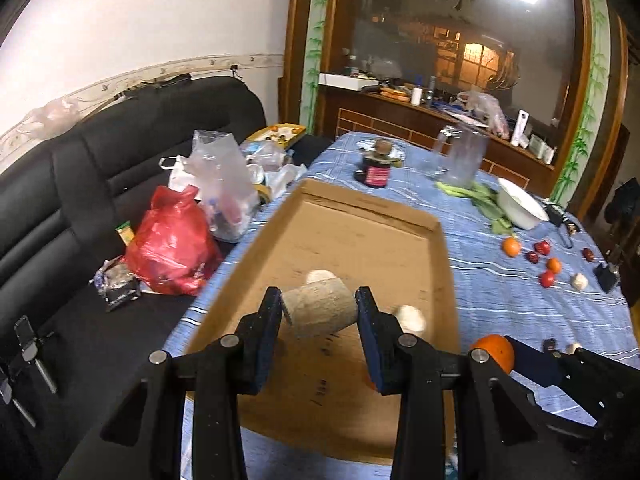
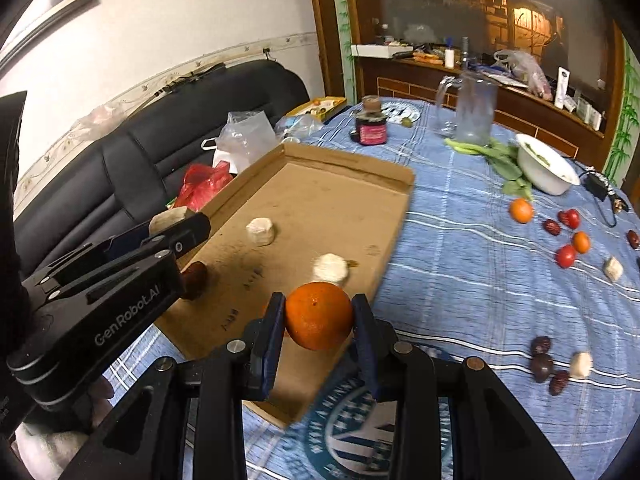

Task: Organize fruits
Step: 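Carry the white cube and the orange over the cardboard tray with both tools, then open the left tool to drop the cube while the right tool releases the orange, then withdraw both tools from the tray back over the table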

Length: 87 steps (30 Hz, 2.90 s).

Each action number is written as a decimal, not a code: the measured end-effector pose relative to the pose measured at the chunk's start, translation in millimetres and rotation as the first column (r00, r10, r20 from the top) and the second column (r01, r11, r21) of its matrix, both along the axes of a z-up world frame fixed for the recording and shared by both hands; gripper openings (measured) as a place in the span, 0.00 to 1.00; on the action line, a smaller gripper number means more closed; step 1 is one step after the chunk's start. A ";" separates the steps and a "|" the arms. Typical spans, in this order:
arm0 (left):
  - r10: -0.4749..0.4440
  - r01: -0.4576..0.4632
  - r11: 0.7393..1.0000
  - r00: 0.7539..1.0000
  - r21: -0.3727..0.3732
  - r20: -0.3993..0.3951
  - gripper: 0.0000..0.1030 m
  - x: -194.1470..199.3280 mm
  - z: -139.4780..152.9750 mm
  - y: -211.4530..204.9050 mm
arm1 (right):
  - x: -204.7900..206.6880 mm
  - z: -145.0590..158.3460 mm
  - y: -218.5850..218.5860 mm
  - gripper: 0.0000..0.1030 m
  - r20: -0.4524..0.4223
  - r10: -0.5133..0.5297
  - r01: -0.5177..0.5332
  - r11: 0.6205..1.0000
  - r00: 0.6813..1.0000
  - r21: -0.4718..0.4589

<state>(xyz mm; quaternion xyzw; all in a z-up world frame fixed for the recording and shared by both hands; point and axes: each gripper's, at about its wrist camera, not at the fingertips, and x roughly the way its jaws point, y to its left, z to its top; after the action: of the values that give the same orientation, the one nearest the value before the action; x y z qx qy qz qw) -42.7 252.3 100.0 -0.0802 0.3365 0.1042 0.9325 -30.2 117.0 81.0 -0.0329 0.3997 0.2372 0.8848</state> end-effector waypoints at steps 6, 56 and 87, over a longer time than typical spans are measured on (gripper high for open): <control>0.005 -0.003 0.999 1.000 0.052 -0.030 0.36 15.6 -10.7 13.5 | 17.0 -15.3 20.1 0.36 -0.041 -0.026 0.026 1.000 0.999 0.011; 0.014 -0.012 1.000 0.998 0.026 -0.066 0.62 30.2 -15.7 29.6 | 40.6 -31.0 27.1 0.53 -0.062 -0.072 0.073 0.997 0.995 0.004; -0.044 0.043 0.998 0.999 0.048 0.027 0.65 -41.6 11.2 -49.5 | -6.8 -8.9 -87.2 0.53 -0.018 -0.198 0.199 0.979 0.980 0.051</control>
<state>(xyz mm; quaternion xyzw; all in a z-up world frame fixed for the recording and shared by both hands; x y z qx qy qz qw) -84.3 202.8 111.1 -0.0522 0.3226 0.0909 0.9407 -37.0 29.8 72.1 0.0319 0.4003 0.1583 0.9021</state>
